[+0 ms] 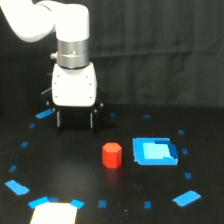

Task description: Pick up the red object from the table

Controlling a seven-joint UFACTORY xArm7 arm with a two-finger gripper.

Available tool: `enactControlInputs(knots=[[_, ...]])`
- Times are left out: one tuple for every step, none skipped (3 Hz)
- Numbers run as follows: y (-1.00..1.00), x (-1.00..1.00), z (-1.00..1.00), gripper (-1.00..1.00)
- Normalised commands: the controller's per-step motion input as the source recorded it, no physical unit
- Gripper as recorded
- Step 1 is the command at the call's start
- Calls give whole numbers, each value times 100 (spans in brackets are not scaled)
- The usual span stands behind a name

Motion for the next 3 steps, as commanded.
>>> enactControlInputs(knots=[[-100,100,-100,100],[-56,100,-100,38],[-100,100,-100,100]])
